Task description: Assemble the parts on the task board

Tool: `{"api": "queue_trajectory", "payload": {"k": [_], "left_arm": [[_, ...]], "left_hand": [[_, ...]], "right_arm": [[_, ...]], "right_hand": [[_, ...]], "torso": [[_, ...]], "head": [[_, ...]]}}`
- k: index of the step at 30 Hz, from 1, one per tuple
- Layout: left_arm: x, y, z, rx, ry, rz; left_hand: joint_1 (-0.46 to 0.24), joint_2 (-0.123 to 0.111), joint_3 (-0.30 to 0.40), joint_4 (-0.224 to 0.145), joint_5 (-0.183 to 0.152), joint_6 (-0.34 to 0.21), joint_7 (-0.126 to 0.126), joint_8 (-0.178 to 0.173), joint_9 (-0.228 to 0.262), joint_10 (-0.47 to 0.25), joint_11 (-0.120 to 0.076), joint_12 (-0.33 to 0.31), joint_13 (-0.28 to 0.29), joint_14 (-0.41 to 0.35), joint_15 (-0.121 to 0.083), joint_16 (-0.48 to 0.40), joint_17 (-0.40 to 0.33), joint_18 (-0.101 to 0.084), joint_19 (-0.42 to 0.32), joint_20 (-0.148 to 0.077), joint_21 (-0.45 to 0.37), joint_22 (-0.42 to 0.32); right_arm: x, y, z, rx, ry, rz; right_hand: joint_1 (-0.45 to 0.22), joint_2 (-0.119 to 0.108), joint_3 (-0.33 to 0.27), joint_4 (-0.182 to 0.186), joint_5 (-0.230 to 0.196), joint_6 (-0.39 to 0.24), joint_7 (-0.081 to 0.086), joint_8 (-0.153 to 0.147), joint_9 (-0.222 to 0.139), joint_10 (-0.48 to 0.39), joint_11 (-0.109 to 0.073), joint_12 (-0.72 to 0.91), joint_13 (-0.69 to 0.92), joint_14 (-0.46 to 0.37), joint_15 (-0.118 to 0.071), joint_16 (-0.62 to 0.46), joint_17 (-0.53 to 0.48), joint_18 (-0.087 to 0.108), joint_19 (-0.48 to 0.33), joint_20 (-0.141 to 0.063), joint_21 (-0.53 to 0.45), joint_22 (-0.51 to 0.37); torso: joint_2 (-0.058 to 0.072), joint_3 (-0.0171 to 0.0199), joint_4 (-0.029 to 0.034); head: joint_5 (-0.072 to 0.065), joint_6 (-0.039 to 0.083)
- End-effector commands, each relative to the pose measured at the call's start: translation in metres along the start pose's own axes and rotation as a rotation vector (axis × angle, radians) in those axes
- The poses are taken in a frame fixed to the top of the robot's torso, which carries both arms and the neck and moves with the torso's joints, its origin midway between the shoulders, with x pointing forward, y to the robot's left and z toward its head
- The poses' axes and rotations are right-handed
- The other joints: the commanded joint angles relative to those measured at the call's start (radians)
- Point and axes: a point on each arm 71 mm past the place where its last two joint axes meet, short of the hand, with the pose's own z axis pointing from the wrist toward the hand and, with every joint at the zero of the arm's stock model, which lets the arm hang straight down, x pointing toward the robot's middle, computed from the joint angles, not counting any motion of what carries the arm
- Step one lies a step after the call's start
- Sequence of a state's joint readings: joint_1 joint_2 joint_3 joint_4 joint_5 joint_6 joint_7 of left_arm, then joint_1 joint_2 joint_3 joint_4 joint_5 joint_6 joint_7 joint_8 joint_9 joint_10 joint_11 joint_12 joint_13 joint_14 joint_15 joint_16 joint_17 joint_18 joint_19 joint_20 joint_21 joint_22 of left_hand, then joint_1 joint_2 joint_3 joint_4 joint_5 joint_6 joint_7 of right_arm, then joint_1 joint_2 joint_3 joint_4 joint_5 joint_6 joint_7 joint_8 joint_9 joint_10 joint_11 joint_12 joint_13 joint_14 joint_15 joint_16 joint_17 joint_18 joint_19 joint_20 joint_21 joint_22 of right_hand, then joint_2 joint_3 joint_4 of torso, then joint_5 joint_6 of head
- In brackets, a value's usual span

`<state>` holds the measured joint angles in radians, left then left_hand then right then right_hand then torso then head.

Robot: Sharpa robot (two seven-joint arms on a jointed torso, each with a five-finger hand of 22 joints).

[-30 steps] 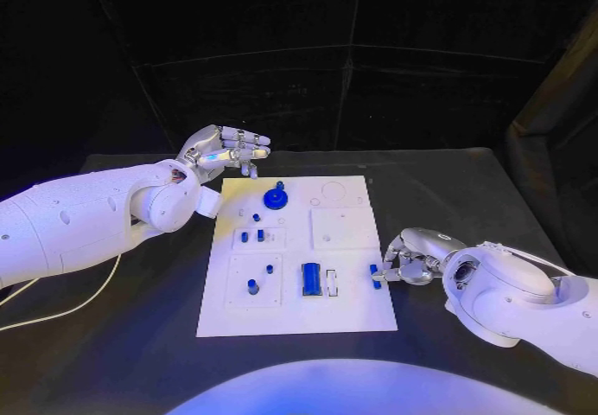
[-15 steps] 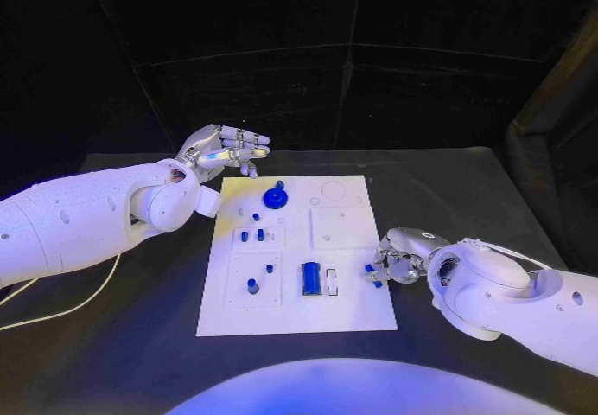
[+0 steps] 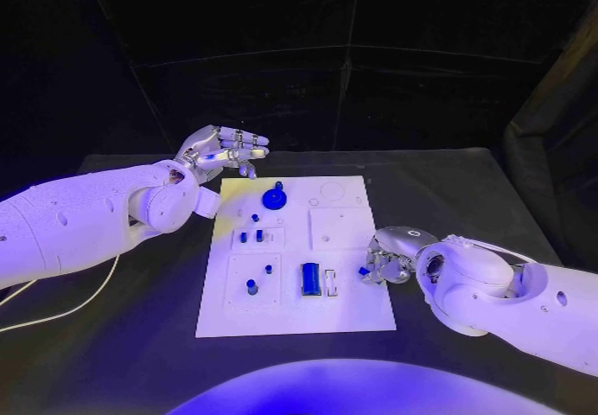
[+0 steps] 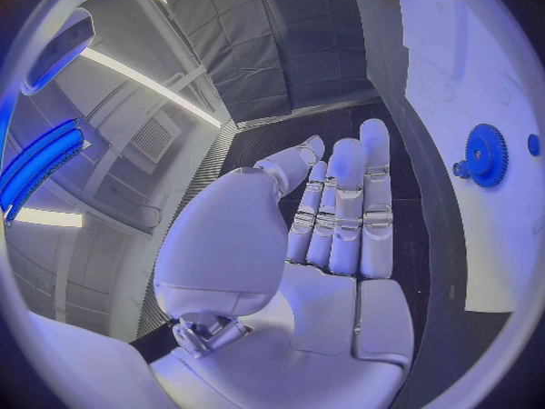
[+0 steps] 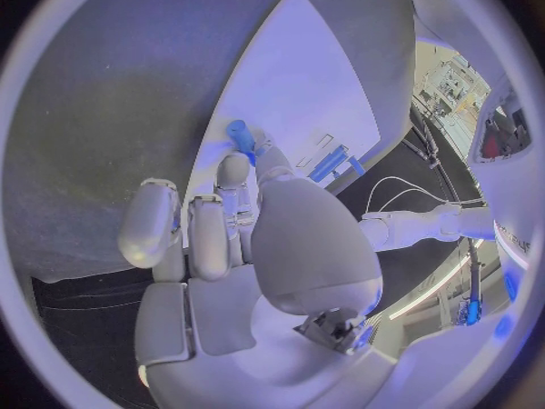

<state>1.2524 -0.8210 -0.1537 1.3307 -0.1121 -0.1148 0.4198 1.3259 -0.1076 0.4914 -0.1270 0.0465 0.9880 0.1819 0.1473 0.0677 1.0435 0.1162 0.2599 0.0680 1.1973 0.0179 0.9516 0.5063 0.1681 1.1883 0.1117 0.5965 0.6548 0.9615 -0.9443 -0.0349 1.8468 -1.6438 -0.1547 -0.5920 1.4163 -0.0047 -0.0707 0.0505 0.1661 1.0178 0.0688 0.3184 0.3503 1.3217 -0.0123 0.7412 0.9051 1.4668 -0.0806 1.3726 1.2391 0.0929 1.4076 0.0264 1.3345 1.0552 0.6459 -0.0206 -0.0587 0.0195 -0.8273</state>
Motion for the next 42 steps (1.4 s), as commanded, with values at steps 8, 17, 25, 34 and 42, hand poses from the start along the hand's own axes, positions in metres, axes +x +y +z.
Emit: {"api": "queue_trajectory", "payload": {"k": [8,17,25,34,42], "left_arm": [[0.002,-0.001,0.0,0.001,0.015,-0.011],[0.003,-0.001,0.001,0.0,0.019,-0.012],[0.003,-0.001,0.001,-0.001,0.019,-0.012],[0.003,-0.001,0.001,-0.001,0.02,-0.013],[0.004,-0.001,0.001,-0.001,0.022,-0.013]], "left_hand": [[-0.005,0.007,-0.005,-0.003,0.005,-0.006,0.005,-0.005,-0.001,-0.01,0.0,0.005,-0.001,-0.006,0.003,0.001,-0.002,0.013,-0.008,0.002,-0.004,0.001],[-0.005,0.007,-0.005,-0.003,0.005,-0.006,0.006,-0.005,-0.001,-0.01,0.0,0.005,-0.001,-0.006,0.003,0.001,-0.002,0.013,-0.008,0.002,-0.004,0.001],[-0.005,0.007,-0.005,-0.003,0.005,-0.006,0.006,-0.005,-0.001,-0.01,0.0,0.005,-0.001,-0.006,0.003,0.001,-0.002,0.013,-0.008,0.002,-0.004,0.001],[-0.005,0.007,-0.005,-0.003,0.005,-0.006,0.006,-0.005,-0.001,-0.01,0.0,0.005,-0.001,-0.006,0.003,0.001,-0.002,0.013,-0.008,0.002,-0.004,0.001],[-0.005,0.007,-0.005,-0.003,0.005,-0.006,0.006,-0.005,-0.001,-0.01,0.0,0.005,-0.001,-0.006,0.003,0.001,-0.002,0.013,-0.008,0.002,-0.004,0.001]], "right_arm": [[0.015,-0.002,-0.003,0.023,0.052,0.005],[0.008,0.002,-0.011,0.008,-0.031,0.163],[0.009,0.004,-0.017,0.037,-0.005,0.377],[0.015,0.009,-0.016,0.053,0.075,0.454],[0.019,0.019,-0.01,0.044,0.122,0.472]], "right_hand": [[-0.015,-0.005,0.043,-0.004,0.093,0.005,0.008,-0.037,-0.043,0.014,0.003,0.027,0.023,0.05,0.002,0.011,0.023,-0.006,0.01,0.002,0.007,0.025],[-0.054,-0.022,0.115,0.015,0.231,0.034,0.002,-0.06,-0.061,0.029,-0.002,0.051,0.042,0.055,-0.003,0.029,0.049,-0.009,0.02,-0.003,0.02,0.048],[-0.122,-0.069,0.194,0.056,0.324,0.044,0.002,-0.08,-0.072,0.025,-0.002,0.023,0.023,0.051,-0.003,0.02,0.034,-0.009,0.021,-0.004,0.022,0.051],[-0.139,-0.086,0.227,0.064,0.335,0.051,0.001,-0.082,-0.073,0.03,-0.002,0.026,0.025,0.051,-0.003,0.021,0.038,-0.01,0.022,-0.004,0.023,0.054],[-0.154,-0.093,0.25,0.072,0.335,0.062,-0.002,-0.08,-0.071,0.037,-0.004,0.03,0.027,0.052,-0.004,0.022,0.04,-0.01,0.022,-0.005,0.023,0.054]], "torso": [[-0.003,0.0005,-0.0002],[-0.001,-0.0002,0.0015],[-0.001,-0.0014,0.0009],[0.0,-0.0004,0.0019],[0.002,-0.0001,0.0007]], "head": [[0.008,0.005],[0.005,0.008],[0.006,0.003],[0.012,0.0],[0.015,-0.001]]}}
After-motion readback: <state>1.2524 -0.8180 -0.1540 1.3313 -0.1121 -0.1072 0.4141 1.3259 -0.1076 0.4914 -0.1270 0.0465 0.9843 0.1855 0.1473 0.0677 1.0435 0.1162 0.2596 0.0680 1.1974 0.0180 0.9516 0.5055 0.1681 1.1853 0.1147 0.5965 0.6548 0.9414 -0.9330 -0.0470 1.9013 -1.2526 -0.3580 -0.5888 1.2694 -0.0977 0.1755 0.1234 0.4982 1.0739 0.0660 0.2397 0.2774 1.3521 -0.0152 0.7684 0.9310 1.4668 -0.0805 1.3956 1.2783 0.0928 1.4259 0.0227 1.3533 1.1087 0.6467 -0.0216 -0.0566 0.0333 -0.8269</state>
